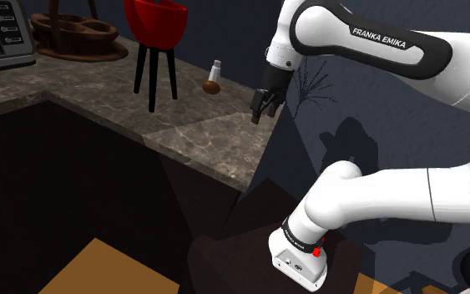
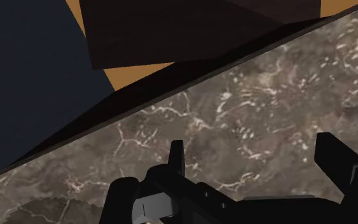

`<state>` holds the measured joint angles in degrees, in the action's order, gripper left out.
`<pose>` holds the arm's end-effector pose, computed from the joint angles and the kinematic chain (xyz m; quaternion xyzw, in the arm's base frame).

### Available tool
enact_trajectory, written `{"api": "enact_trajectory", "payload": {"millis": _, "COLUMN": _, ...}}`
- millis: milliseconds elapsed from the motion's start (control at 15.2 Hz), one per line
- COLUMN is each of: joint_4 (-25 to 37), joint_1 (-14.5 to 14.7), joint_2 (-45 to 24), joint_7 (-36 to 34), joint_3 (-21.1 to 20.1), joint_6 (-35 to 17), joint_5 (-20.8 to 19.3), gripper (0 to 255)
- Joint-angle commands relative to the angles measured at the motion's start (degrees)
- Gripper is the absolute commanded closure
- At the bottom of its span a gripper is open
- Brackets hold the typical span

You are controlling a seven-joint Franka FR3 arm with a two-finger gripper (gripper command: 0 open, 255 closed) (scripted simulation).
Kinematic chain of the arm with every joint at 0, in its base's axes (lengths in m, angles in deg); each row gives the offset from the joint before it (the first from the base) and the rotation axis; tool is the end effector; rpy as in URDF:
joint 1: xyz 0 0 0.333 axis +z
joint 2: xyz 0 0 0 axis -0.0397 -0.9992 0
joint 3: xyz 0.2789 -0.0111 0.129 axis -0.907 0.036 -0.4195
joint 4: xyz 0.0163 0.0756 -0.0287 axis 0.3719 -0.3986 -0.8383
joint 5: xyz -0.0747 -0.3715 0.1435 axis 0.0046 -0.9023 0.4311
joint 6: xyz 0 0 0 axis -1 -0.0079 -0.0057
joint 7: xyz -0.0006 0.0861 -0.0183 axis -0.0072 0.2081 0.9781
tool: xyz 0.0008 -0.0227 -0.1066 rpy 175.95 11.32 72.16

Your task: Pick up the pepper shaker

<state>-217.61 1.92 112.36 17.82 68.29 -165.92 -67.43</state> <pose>0.3121 -0.0051 0.5499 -0.9994 0.0085 0.0310 0.0163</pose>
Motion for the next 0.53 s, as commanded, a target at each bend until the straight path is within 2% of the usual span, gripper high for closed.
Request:
{"api": "enact_trajectory", "payload": {"millis": 0, "joint_4": 0.0, "joint_1": 0.0, "joint_2": 0.0, "joint_7": 0.0, "joint_3": 0.0, "joint_6": 0.0, "joint_5": 0.0, "gripper": 0}}
{"api": "enact_trajectory", "payload": {"millis": 462, "joint_4": 9.4, "joint_1": -1.1, "joint_2": -13.7, "joint_7": 1.8, "joint_3": 1.6, "joint_6": -7.4, "joint_5": -2.5, "gripper": 0}}
